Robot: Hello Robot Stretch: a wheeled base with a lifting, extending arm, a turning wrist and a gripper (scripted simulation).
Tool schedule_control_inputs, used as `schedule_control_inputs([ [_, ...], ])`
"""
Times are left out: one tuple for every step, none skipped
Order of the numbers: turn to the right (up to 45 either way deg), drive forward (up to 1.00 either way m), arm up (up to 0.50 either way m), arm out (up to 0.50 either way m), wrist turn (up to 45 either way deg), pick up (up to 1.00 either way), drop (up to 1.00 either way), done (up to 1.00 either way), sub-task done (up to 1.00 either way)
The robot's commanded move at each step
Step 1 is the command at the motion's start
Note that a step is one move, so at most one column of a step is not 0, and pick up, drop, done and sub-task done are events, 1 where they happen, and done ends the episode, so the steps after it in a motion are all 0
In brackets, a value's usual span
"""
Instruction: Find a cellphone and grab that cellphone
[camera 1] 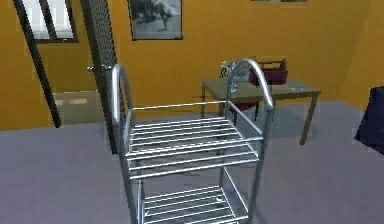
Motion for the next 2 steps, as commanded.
schedule_control_inputs([
  [3.0, 0.0, 0.0, 0.0, 0.0, 0.0, 0.0, 0.0, 0.0],
  [0.0, 0.25, 0.0, 0.0, 0.0, 0.0, 0.0, 0.0, 0.0],
])
